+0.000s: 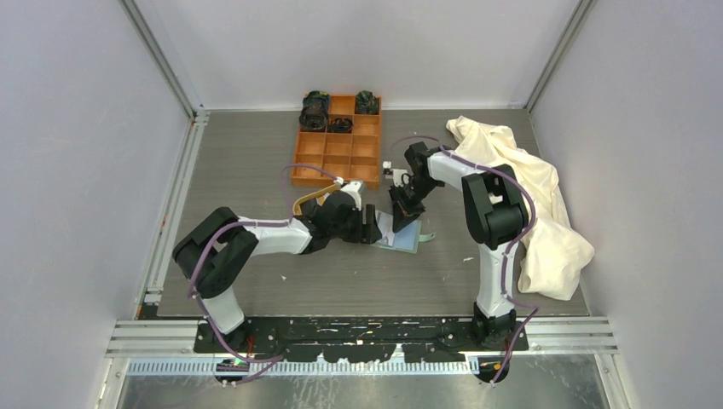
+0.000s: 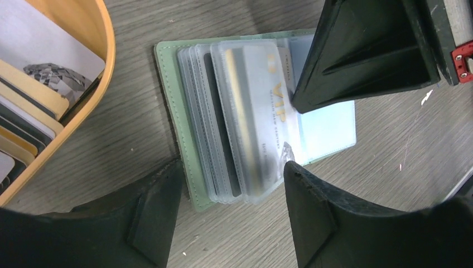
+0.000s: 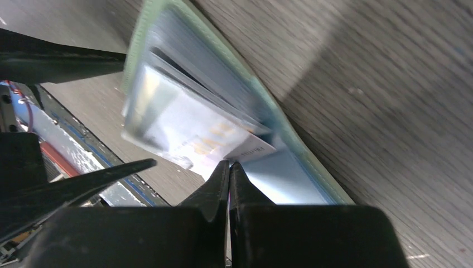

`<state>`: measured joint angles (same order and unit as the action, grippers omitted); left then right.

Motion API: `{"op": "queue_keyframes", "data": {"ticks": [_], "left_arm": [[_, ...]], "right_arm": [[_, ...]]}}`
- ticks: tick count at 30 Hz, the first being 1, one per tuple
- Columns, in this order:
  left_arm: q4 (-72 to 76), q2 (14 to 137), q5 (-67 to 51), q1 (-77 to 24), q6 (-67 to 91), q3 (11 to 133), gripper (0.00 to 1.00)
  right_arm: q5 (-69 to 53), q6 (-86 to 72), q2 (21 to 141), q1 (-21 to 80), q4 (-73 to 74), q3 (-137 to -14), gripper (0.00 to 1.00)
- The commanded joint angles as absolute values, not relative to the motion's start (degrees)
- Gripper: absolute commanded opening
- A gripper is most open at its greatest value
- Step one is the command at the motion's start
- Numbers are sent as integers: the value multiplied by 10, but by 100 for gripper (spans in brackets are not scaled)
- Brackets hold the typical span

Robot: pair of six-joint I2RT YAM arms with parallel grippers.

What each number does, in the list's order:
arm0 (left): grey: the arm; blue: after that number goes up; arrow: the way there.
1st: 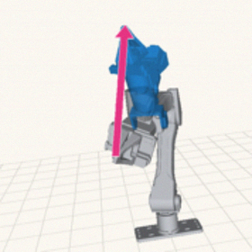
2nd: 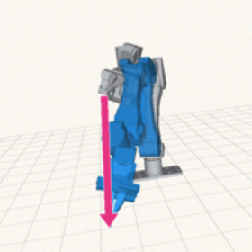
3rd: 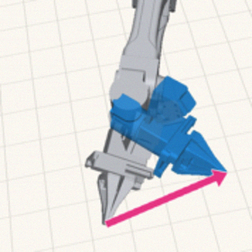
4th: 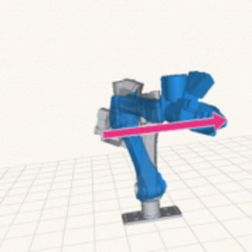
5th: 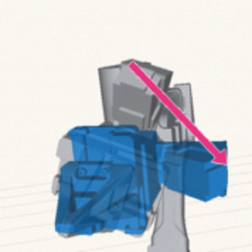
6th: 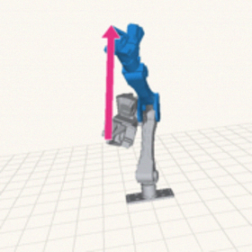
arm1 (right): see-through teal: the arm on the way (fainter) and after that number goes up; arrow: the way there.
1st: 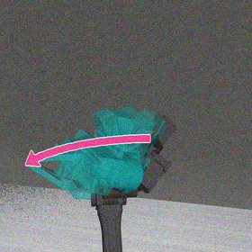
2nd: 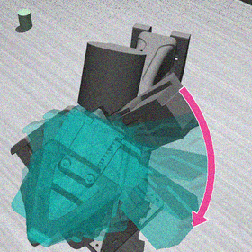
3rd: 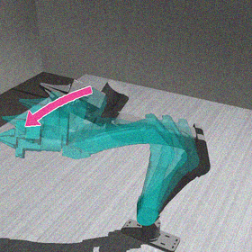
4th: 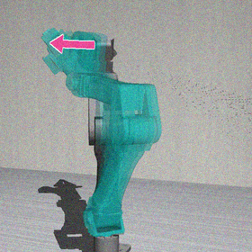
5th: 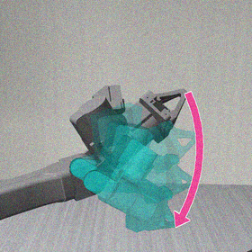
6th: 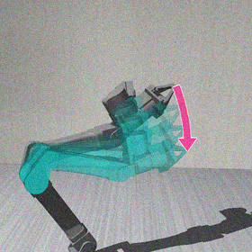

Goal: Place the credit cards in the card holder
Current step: Insert the credit card into the card holder.

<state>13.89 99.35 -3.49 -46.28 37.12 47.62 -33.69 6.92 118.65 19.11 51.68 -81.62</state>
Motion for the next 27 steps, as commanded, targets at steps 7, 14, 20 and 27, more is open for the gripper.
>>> {"op": "queue_keyframes", "data": {"ticks": [7,14,20,27], "left_arm": [[134,988,-29,-467,361,478,67],[144,970,-6,-467,382,464,59],[153,987,-11,-467,388,467,56],[165,1010,-43,-478,386,483,56]], "right_arm": [[-444,69,1150,181,489,-842,4],[-341,51,1079,165,461,-765,4],[-280,19,1093,166,441,-745,1],[-319,1,1133,184,430,-755,1]]}}
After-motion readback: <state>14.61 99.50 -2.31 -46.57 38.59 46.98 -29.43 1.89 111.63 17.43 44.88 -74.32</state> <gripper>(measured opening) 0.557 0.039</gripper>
